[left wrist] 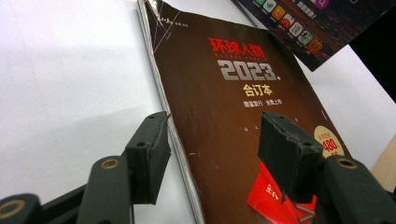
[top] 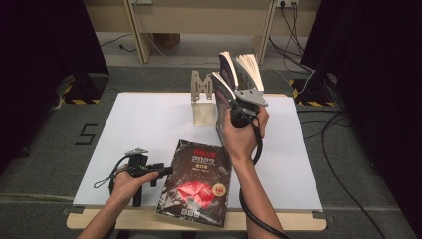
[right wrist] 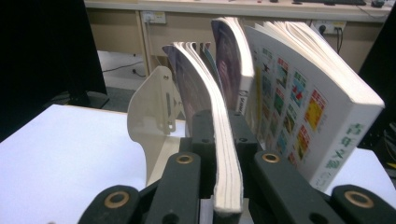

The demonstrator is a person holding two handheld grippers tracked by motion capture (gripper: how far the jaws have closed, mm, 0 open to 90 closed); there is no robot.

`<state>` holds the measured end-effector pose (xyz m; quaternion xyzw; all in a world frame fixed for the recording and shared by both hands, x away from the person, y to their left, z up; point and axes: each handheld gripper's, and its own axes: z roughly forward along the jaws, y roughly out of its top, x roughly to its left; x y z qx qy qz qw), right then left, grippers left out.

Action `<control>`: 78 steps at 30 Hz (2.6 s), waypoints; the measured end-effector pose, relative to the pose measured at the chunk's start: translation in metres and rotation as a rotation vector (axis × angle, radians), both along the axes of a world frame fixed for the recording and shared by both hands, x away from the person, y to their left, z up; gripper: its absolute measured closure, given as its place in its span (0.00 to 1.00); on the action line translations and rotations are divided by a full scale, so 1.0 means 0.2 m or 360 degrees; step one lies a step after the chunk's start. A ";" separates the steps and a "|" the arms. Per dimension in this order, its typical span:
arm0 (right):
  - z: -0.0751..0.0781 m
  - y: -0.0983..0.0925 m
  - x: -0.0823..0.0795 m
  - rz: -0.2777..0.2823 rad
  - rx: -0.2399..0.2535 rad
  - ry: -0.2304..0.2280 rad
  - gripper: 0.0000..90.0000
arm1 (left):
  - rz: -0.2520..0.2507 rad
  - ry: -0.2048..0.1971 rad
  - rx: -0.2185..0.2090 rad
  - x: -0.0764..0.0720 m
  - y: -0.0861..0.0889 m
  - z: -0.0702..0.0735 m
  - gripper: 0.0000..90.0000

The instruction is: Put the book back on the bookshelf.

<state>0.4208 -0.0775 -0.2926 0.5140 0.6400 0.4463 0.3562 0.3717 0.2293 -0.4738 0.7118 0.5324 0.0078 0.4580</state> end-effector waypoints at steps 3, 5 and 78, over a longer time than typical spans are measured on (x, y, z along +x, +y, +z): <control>0.01 0.03 0.02 -0.0009 0.0002 -0.0046 0.94 | -0.0003 0.0000 -0.0006 0.00 0.00 0.00 0.47; 0.01 0.03 0.03 -0.0015 0.0002 -0.0060 0.94 | 0.0002 -0.0001 -0.0001 0.00 0.01 0.00 0.47; -0.06 0.10 0.34 -0.0134 -0.0043 0.0062 0.86 | -0.0011 -0.0010 -0.0009 0.00 0.02 -0.01 0.47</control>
